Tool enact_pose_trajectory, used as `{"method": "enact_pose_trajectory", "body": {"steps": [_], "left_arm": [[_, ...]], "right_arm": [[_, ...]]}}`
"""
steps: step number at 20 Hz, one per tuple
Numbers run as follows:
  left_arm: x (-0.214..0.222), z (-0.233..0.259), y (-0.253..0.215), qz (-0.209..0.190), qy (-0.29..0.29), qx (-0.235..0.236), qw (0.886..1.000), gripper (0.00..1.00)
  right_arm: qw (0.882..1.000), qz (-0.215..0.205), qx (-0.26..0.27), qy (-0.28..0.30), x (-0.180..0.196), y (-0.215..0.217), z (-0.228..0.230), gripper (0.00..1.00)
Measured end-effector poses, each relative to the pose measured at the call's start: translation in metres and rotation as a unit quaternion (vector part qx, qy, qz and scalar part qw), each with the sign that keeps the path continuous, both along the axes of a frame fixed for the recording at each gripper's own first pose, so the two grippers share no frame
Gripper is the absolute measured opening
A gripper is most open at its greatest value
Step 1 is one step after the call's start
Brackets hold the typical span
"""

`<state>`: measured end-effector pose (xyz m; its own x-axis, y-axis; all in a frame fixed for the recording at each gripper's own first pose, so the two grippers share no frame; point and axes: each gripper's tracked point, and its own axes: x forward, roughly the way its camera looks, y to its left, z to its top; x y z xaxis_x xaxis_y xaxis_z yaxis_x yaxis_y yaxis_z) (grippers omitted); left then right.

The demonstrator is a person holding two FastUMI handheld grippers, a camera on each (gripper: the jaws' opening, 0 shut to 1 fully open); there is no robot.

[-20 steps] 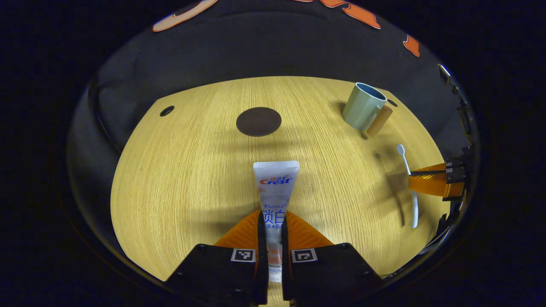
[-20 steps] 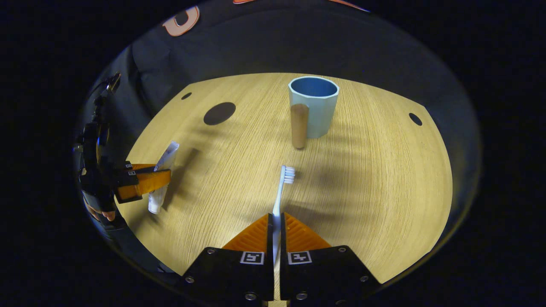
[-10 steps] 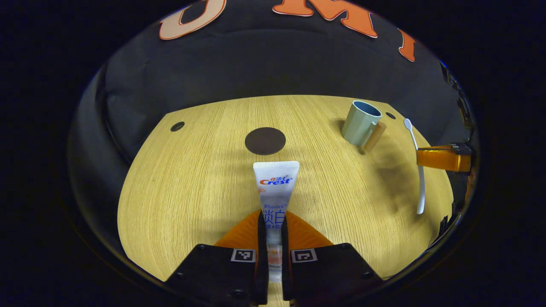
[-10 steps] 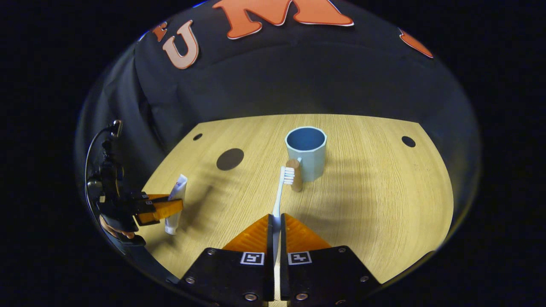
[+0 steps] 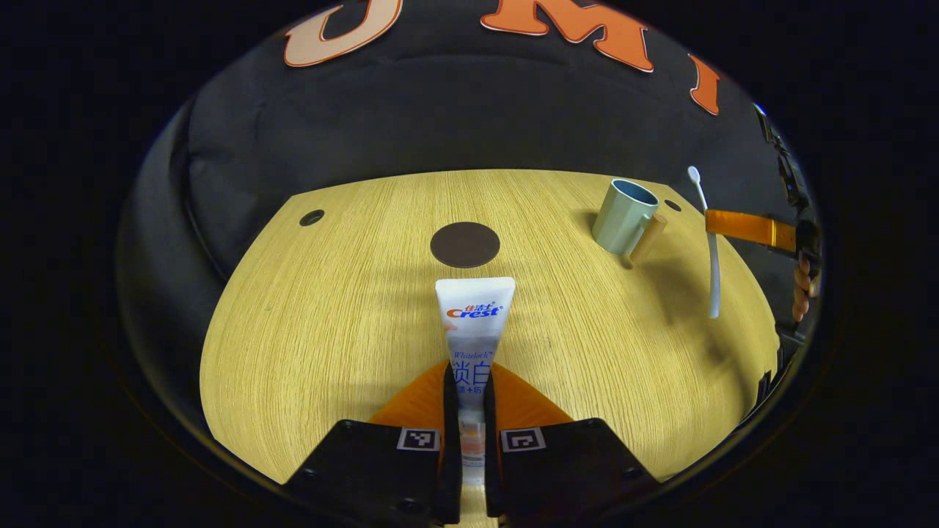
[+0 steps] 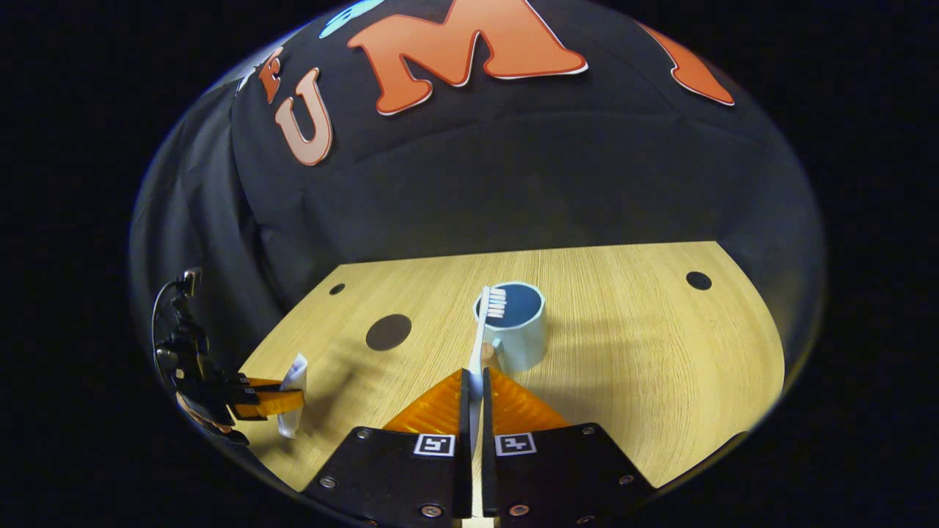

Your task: Put the toothbrush and toothpaste on the desktop into the cup, then pick up the cup and place it on the coaster on the desktop.

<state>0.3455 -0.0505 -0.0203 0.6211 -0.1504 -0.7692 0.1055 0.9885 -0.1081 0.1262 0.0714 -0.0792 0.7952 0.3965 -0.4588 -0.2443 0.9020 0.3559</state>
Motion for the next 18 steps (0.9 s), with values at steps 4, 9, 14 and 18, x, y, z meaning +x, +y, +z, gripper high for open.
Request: {"method": "enact_pose_trajectory", "body": {"steps": [4, 9, 14, 18], "left_arm": [[0.001, 0.002, 0.008, 0.007, -0.012, -0.005, 1.0, 0.16], [-0.001, 0.008, 0.006, 0.012, -0.025, -0.011, 1.0, 0.17], [-0.001, 0.011, 0.006, 0.011, -0.028, -0.019, 0.999, 0.17], [0.0, 0.009, 0.005, 0.015, -0.039, -0.017, 0.999, 0.17]], "right_arm": [[0.998, -0.016, 0.018, -0.049, 0.022, -0.007, 0.024, 0.06], [0.991, -0.043, 0.035, -0.12, 0.047, -0.014, 0.054, 0.06], [0.984, -0.08, 0.058, -0.145, 0.079, -0.023, 0.065, 0.06], [0.979, -0.103, 0.065, -0.164, 0.098, -0.033, 0.07, 0.06]]}}
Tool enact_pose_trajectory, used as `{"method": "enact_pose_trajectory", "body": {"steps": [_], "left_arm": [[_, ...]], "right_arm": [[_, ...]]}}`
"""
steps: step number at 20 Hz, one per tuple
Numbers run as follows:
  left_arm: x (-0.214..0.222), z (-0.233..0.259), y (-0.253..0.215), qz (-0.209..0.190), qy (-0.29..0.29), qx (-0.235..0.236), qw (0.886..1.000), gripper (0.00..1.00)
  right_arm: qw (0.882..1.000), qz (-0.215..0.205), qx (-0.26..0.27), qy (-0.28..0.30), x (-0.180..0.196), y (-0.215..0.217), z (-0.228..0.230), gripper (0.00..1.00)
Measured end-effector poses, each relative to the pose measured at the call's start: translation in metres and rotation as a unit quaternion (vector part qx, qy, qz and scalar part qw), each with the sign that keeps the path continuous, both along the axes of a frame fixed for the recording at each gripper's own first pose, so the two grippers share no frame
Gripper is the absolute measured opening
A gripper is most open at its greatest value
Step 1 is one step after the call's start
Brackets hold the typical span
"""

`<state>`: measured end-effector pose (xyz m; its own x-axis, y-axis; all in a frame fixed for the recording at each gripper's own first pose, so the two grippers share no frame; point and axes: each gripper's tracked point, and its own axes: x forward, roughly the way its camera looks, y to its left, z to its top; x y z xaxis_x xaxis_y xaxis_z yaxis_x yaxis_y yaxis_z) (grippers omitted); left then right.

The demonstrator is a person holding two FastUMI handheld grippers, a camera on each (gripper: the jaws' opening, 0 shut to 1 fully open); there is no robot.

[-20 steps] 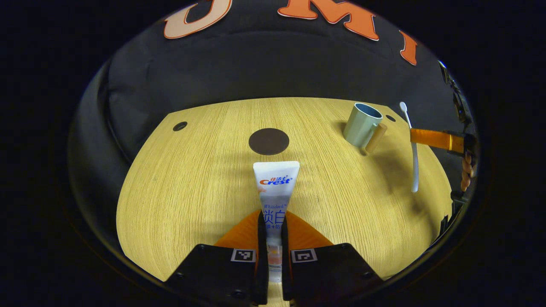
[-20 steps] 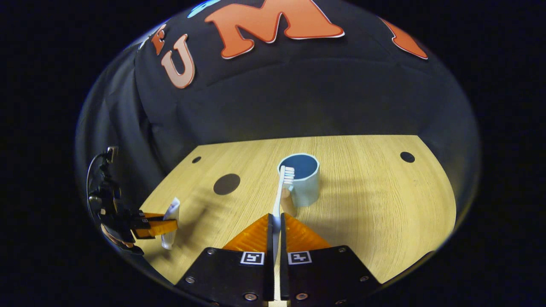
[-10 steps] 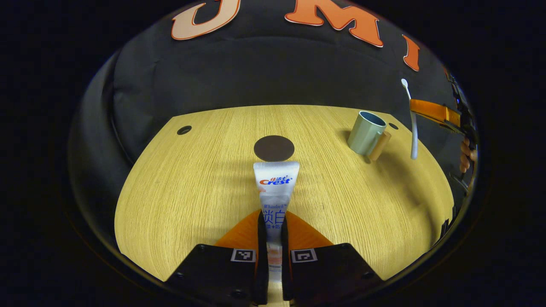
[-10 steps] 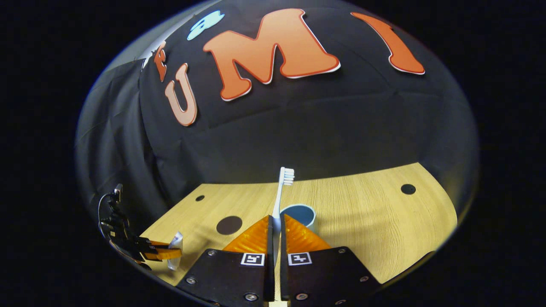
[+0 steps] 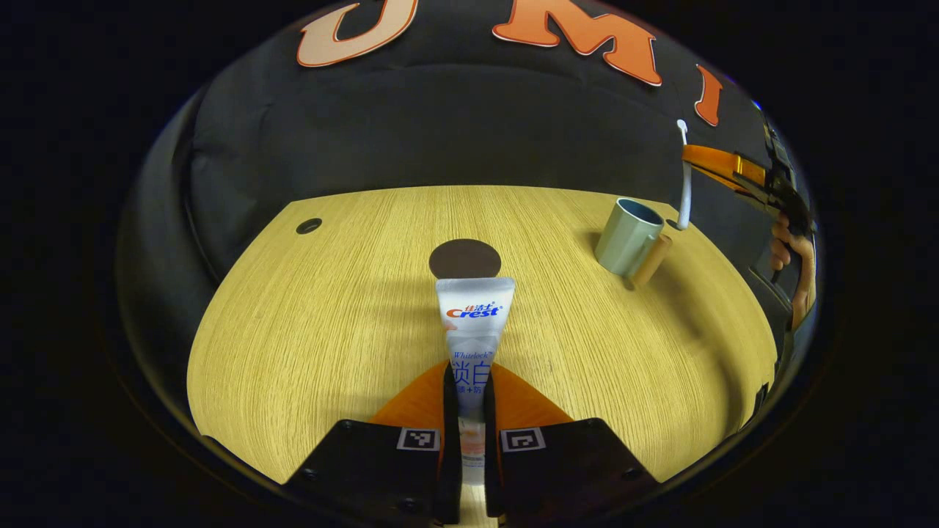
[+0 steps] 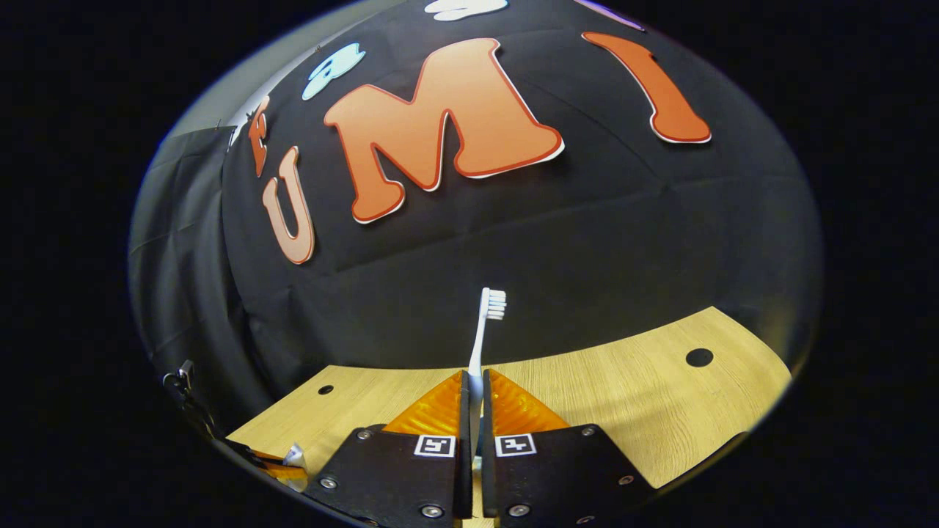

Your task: Put the toothbrush and toothpaste on the desktop into the cup, then pick up the cup and place it on the coaster on the desktop.

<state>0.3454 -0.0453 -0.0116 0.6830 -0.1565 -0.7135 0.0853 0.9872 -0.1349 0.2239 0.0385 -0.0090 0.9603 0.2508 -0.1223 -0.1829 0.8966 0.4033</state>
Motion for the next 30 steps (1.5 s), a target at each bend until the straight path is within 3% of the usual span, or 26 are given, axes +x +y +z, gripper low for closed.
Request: {"method": "enact_pose_trajectory", "body": {"steps": [8, 11, 20, 26, 30], "left_arm": [[0.001, 0.007, 0.003, 0.009, -0.025, 0.002, 1.0, 0.16], [0.0, 0.01, 0.003, 0.012, -0.034, 0.001, 0.999, 0.17], [0.001, 0.033, 0.009, 0.022, -0.056, -0.01, 0.998, 0.17], [0.002, 0.047, 0.013, 0.031, -0.067, -0.009, 0.997, 0.16], [0.004, 0.052, 0.013, 0.033, -0.077, -0.011, 0.996, 0.17]], "right_arm": [[0.999, -0.022, 0.025, -0.001, 0.044, -0.002, -0.019, 0.05], [1.0, -0.025, 0.009, 0.004, 0.055, 0.003, -0.033, 0.06], [0.997, -0.013, -0.068, -0.019, 0.058, 0.014, -0.048, 0.06], [0.996, 0.011, -0.091, 0.003, 0.057, 0.028, -0.069, 0.06], [0.997, 0.026, -0.075, 0.014, 0.054, 0.038, -0.074, 0.08]]}}
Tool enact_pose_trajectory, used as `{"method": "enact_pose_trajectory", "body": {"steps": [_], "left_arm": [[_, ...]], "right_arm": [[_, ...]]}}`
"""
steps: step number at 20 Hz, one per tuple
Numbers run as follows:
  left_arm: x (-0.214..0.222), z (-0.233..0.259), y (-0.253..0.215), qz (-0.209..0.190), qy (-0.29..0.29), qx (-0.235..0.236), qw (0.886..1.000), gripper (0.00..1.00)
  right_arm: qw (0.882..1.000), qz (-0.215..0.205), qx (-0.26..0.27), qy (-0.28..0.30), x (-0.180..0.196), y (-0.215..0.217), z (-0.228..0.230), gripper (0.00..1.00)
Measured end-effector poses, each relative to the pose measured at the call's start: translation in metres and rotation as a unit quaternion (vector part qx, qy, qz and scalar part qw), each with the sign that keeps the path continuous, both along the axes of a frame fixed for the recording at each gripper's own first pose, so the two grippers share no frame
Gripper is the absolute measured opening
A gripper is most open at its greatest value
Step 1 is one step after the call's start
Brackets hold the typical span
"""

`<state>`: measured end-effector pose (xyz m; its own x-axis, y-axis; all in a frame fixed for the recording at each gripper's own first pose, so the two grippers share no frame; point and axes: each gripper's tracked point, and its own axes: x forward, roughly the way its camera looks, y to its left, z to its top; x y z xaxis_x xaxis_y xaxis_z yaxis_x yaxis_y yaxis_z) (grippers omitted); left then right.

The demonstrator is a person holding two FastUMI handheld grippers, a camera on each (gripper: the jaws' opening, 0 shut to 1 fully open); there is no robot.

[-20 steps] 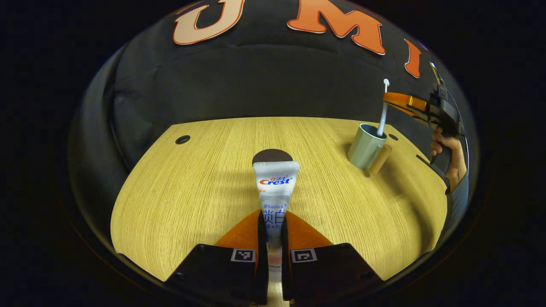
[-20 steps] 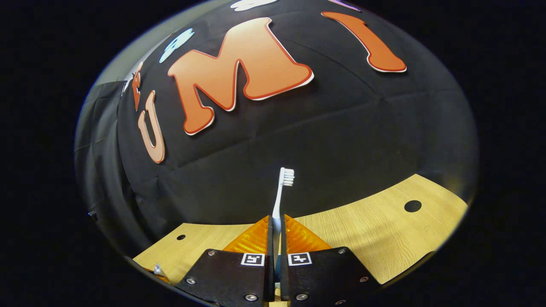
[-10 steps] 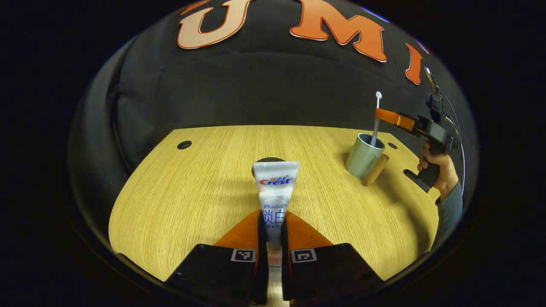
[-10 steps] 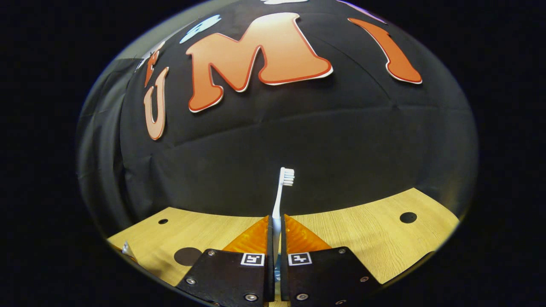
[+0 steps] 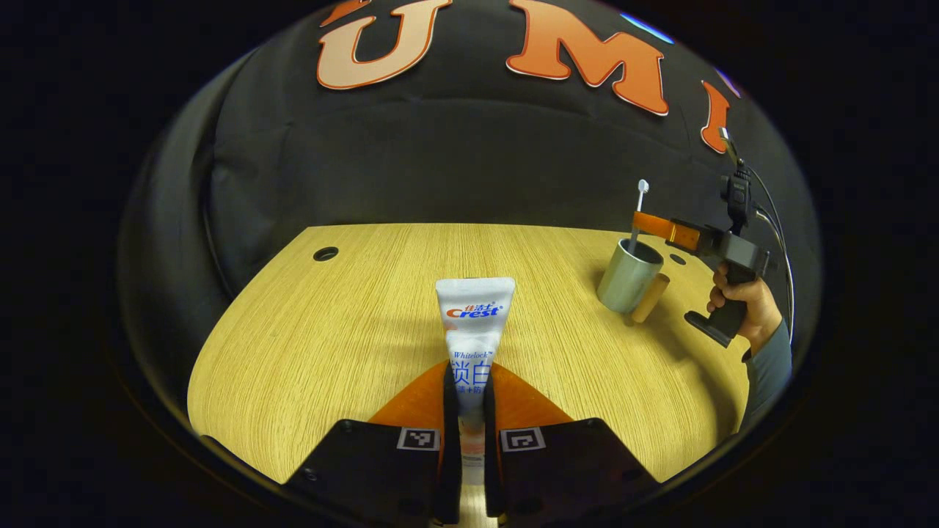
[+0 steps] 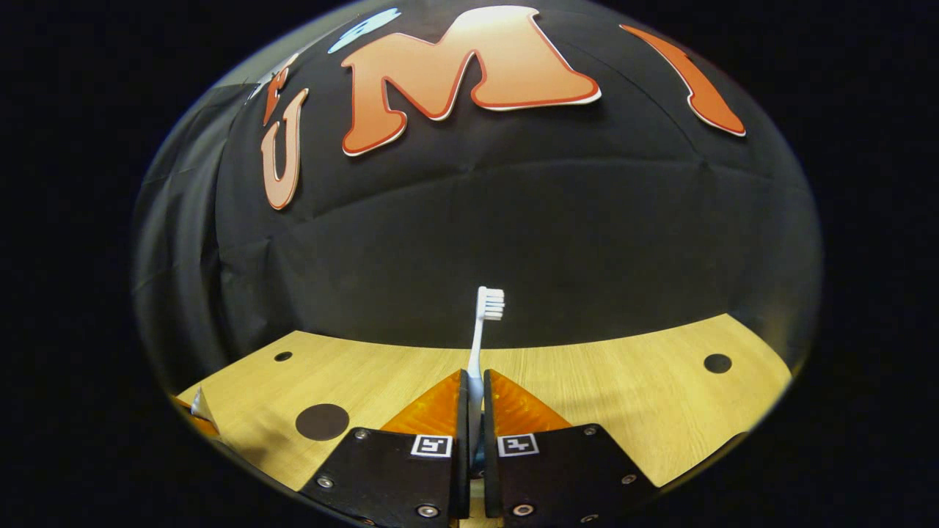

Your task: Put the toothbrush and toothpaste on the desktop into the cup, then pick up the cup and place it on the coaster on the desktop.

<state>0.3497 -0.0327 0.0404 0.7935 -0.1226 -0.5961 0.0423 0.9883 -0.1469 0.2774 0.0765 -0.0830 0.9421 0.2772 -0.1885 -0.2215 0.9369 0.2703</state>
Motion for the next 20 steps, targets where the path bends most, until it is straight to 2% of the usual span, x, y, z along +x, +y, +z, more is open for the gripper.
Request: {"method": "enact_pose_trajectory", "body": {"steps": [4, 5, 6, 7, 8, 9, 10, 11, 16, 20], "left_arm": [[0.005, 0.008, 0.005, -0.002, -0.011, 0.0, 1.0, 0.16], [0.007, 0.011, 0.006, -0.004, -0.016, -0.002, 1.0, 0.16], [0.008, 0.015, 0.009, -0.005, -0.019, -0.003, 1.0, 0.16], [0.01, 0.018, 0.01, -0.007, -0.022, -0.005, 1.0, 0.16], [0.011, 0.021, 0.012, -0.008, -0.024, -0.006, 1.0, 0.16], [0.012, 0.025, 0.014, -0.009, -0.025, -0.006, 1.0, 0.16], [0.014, 0.029, 0.016, -0.008, -0.026, -0.009, 1.0, 0.16], [0.015, 0.031, 0.017, -0.01, -0.028, -0.01, 1.0, 0.16], [0.02, 0.041, 0.039, -0.012, -0.04, -0.026, 0.999, 0.16], [0.045, 0.042, 0.045, -0.013, -0.067, -0.038, 0.997, 0.16]], "right_arm": [[1.0, 0.007, -0.015, 0.014, -0.004, 0.0, -0.007, 0.13], [1.0, 0.009, -0.017, 0.024, -0.007, 0.0, -0.01, 0.3], [0.999, 0.011, -0.022, 0.034, -0.01, -0.001, -0.014, 0.33], [0.999, 0.012, -0.025, 0.039, -0.013, -0.003, -0.016, 0.46], [0.999, 0.012, -0.028, 0.041, -0.017, -0.004, -0.016, 0.65], [0.998, 0.011, -0.032, 0.043, -0.019, -0.006, -0.016, 0.76], [0.998, 0.012, -0.034, 0.045, -0.023, -0.008, -0.015, 0.78], [0.998, 0.012, -0.034, 0.046, -0.026, -0.01, -0.014, 0.94], [0.998, -0.004, -0.048, 0.049, -0.044, -0.032, -0.006, 0.98], [0.998, -0.019, -0.042, 0.036, -0.067, -0.051, 0.01, 0.98]]}}
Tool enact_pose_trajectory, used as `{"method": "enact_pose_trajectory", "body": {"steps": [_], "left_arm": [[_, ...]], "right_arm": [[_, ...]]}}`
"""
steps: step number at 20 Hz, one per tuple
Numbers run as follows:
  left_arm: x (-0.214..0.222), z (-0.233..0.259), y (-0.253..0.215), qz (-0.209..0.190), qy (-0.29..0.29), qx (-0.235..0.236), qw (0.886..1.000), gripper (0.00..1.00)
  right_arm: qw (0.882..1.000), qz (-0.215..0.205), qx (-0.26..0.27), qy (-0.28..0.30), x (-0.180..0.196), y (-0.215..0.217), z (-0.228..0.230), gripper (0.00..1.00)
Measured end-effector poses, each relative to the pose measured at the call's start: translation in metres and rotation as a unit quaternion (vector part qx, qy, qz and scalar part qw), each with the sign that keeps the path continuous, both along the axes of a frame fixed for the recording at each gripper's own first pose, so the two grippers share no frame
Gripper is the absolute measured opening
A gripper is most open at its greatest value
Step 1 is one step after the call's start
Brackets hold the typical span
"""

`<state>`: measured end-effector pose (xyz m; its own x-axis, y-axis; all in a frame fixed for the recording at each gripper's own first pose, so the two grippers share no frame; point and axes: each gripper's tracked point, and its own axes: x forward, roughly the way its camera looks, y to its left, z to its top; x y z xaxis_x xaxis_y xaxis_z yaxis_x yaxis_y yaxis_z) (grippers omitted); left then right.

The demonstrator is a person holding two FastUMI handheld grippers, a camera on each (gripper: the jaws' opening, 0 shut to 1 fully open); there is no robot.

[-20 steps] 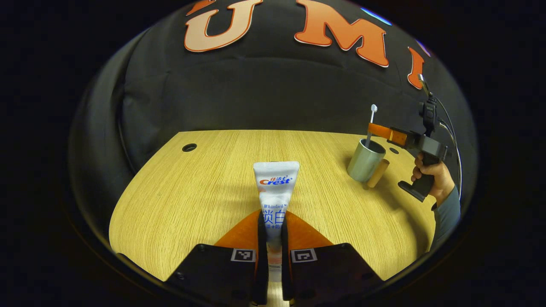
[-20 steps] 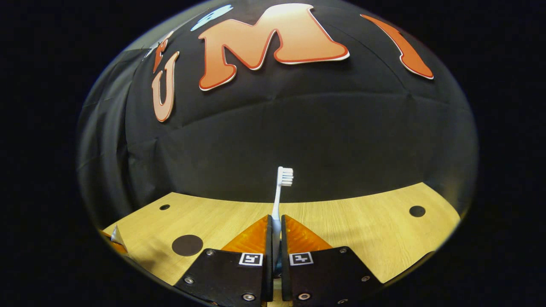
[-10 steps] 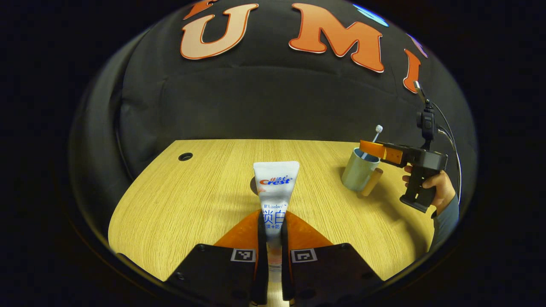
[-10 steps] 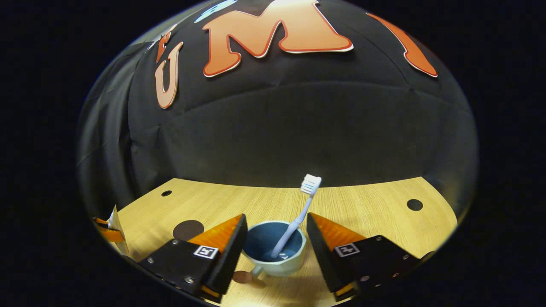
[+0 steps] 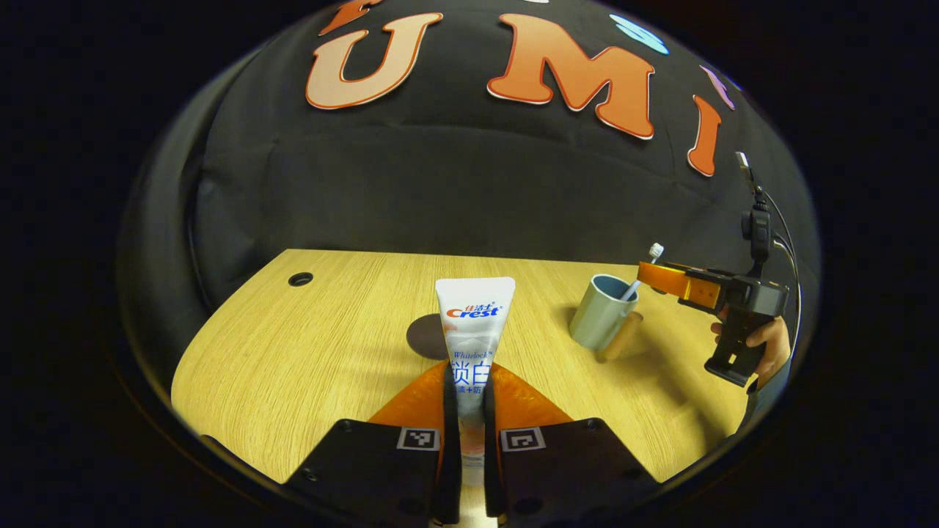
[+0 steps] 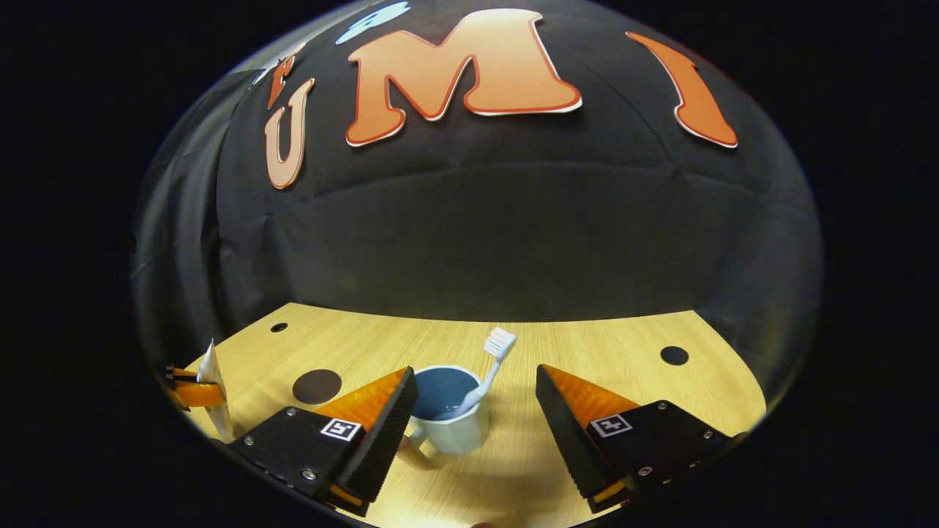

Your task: Put the toothbrush and toothpaste on the desktop into the cup, then pick up the cup and place it on the coaster on the desktop.

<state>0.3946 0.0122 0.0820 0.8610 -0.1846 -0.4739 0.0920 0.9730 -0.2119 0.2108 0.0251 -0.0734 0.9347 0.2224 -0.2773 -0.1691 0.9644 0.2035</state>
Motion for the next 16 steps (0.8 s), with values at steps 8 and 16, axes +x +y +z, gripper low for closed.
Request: {"method": "enact_pose_trajectory", "body": {"steps": [8, 16], "left_arm": [[0.066, 0.009, 0.002, -0.021, -0.07, -0.01, 0.997, 0.16], [0.105, 0.023, -0.044, -0.056, -0.134, -0.029, 0.989, 0.16]], "right_arm": [[0.998, -0.021, 0.005, -0.063, -0.056, -0.038, 0.038, 0.98], [0.993, -0.039, -0.026, -0.107, -0.108, -0.07, 0.054, 0.98]]}}
